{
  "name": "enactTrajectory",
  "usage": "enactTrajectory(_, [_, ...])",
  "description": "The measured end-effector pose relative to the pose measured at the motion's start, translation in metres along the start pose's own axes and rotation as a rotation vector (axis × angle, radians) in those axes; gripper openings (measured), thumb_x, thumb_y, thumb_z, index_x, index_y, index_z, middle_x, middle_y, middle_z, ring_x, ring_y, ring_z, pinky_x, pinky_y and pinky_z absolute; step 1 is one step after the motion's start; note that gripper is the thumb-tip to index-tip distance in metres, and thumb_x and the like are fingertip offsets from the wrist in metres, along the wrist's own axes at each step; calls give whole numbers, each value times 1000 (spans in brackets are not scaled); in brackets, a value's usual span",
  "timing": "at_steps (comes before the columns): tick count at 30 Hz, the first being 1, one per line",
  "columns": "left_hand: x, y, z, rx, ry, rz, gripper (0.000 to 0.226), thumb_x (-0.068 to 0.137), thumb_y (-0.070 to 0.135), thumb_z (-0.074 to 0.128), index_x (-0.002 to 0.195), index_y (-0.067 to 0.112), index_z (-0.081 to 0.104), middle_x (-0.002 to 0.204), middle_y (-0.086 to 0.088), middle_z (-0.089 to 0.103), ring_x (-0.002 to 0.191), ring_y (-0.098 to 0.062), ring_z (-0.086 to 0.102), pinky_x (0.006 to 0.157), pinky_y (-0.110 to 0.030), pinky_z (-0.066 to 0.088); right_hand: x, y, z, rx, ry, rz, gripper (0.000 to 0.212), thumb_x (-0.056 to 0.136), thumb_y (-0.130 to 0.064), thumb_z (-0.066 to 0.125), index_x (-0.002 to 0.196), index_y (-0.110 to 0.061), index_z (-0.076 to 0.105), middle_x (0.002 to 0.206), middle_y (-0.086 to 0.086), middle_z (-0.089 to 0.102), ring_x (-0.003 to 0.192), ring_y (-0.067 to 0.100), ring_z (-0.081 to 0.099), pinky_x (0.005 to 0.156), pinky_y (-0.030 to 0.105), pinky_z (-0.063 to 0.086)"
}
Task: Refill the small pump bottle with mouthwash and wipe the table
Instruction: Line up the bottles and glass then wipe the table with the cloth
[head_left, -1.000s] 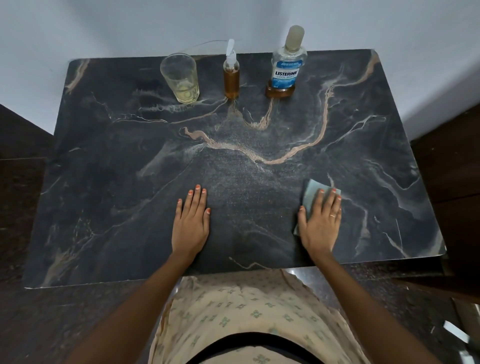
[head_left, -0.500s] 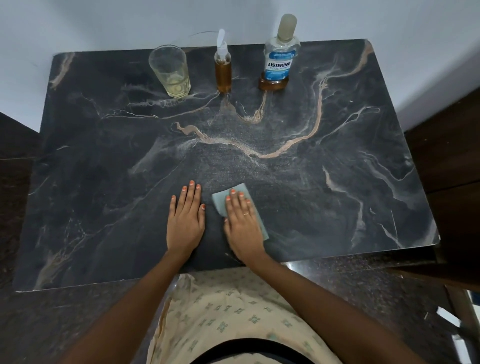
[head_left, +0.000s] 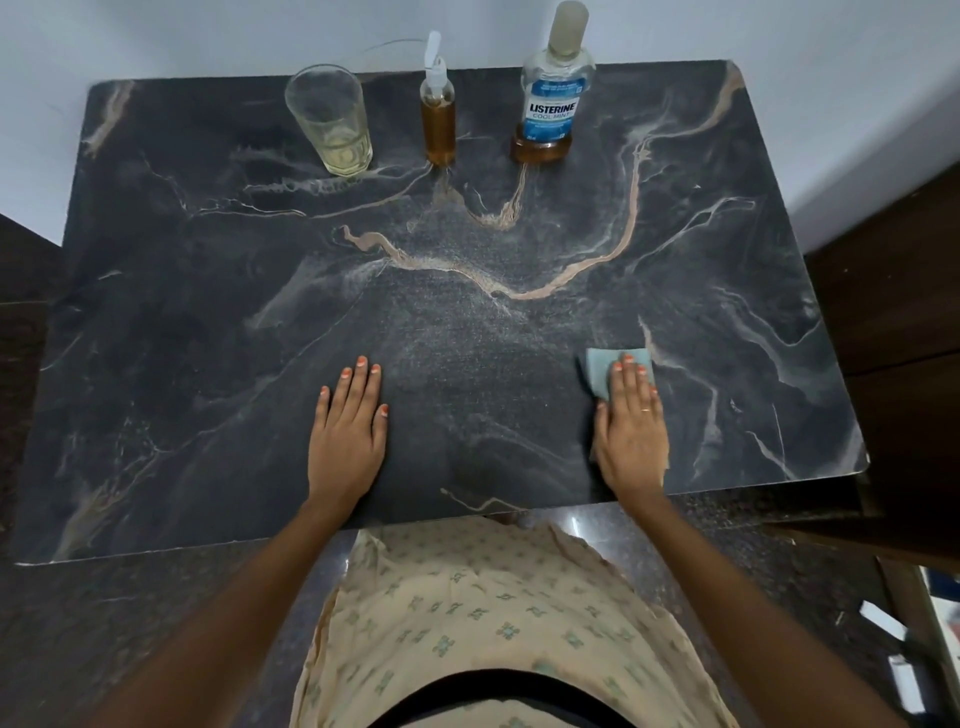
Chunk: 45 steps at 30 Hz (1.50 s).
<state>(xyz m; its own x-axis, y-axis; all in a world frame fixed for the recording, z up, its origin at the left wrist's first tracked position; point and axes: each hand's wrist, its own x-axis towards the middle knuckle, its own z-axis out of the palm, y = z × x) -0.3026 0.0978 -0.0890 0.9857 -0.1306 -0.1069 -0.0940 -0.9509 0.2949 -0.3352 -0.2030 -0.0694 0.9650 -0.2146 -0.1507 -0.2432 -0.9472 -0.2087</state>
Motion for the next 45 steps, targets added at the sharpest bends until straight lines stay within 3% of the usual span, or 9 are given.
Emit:
enactTrajectory(5, [-4, -2, 1, 9, 6, -16, 57, 92, 37, 10, 143, 14, 20, 153, -3, 20, 140, -13, 12, 115, -38, 8, 7, -24, 5, 68, 24, 80, 48, 98, -17, 31, 142, -7, 16, 153, 11, 14, 142, 29, 6, 116, 39, 3])
enactTrajectory(10, [-4, -1, 1, 11, 9, -13, 57, 92, 36, 9, 144, 14, 18, 153, -3, 20, 140, -12, 11, 115, -37, 7, 1, -91, 22, 71, -59, -172, 48, 99, -22, 23, 143, -12, 7, 154, 7, 2, 138, 22, -14, 114, 34, -12])
enactTrajectory(14, [-4, -1, 1, 11, 13, -7, 58, 91, 36, 9, 143, 13, 19, 153, -4, 21, 141, -17, 16, 115, -37, 7, -12, -138, 31, 77, -143, -350, 49, 98, -21, 29, 143, -10, 13, 154, 7, 9, 142, 27, -1, 111, 34, -14])
enactTrajectory(19, [-4, -4, 2, 9, 9, 4, 58, 91, 35, 6, 144, 12, 17, 153, -4, 19, 140, -12, 10, 115, -37, 6, -41, -140, 34, -115, -117, -548, 46, 91, -29, 37, 135, -15, 40, 144, 0, 39, 134, 19, 34, 111, 34, 28])
enactTrajectory(22, [-4, -5, 2, 3, 14, 7, 55, 92, 32, 10, 144, 13, 17, 153, -3, 19, 139, -11, 9, 116, -37, 6, -54, -115, 29, -134, -144, -604, 47, 87, -29, 33, 129, -18, 48, 138, -4, 48, 129, 16, 42, 105, 33, 37])
enactTrajectory(27, [-4, -5, 3, 2, 8, 3, 56, 93, 34, 9, 144, 14, 16, 153, -2, 18, 141, -12, 11, 115, -35, 4, -48, -43, 16, -41, -97, -467, 50, 86, -13, 50, 134, -7, 39, 143, 8, 40, 132, 26, 36, 108, 45, 24])
enactTrajectory(34, [-3, -3, 4, -4, 12, -12, 51, 95, 29, 17, 144, 15, 16, 153, -1, 18, 141, -12, 11, 116, -35, 4, -18, -28, 10, 51, -12, -3, 49, 97, -17, 32, 143, -9, 15, 153, 9, 13, 142, 25, 6, 115, 36, 0])
enactTrajectory(38, [-3, -3, 4, 3, 9, -18, 52, 94, 30, 16, 144, 15, 16, 153, -2, 18, 141, -13, 12, 116, -36, 5, -28, -80, 22, 53, -81, -155, 49, 98, -18, 30, 143, -10, 12, 154, 7, 8, 141, 26, -2, 113, 37, -6])
enactTrajectory(45, [-3, -3, 3, -7, 13, -11, 57, 92, 37, 11, 144, 14, 19, 153, -2, 19, 141, -15, 15, 115, -39, 8, -47, -86, 21, -79, -141, -464, 48, 91, -25, 29, 135, -9, 38, 143, 6, 40, 133, 22, 35, 108, 41, 32])
